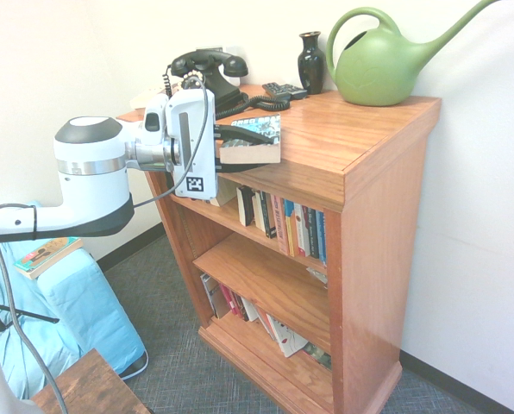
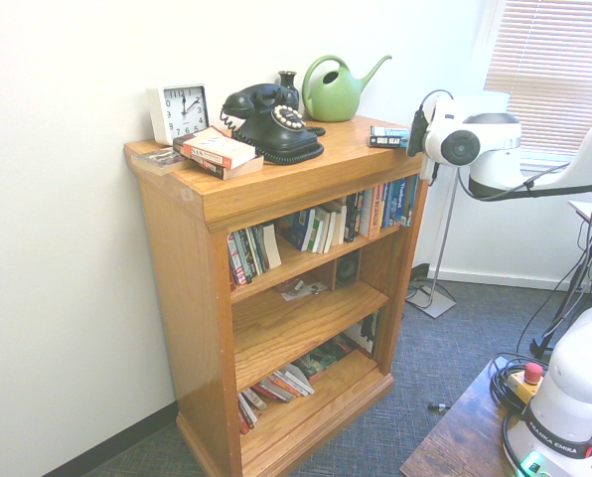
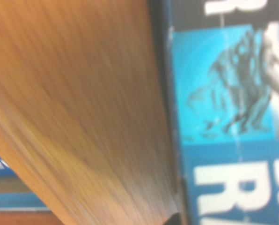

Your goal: Put the book on the shelf

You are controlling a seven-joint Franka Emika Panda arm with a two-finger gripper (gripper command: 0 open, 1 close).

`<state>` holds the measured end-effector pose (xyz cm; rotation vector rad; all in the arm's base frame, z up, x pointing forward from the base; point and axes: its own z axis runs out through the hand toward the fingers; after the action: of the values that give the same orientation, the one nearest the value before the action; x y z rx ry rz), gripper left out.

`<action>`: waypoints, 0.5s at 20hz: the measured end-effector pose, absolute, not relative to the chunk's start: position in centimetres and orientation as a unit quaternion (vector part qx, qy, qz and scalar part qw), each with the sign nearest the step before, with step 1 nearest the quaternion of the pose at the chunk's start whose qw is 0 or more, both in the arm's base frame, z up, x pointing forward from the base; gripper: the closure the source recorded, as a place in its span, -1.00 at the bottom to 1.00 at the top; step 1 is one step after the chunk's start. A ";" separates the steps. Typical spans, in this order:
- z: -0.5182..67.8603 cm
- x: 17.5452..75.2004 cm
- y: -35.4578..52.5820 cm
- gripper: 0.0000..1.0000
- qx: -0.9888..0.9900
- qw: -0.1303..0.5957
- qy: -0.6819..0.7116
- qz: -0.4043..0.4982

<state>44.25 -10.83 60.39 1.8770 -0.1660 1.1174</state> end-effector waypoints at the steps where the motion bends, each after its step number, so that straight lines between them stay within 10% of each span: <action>1: 60.4 44.2 -11.1 1.00 0.762 0.458 -0.070 0.452; 10: 60.3 44.0 -11.5 1.00 0.761 0.456 -0.078 0.454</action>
<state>44.00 -11.45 60.30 1.8762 -0.1932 1.1202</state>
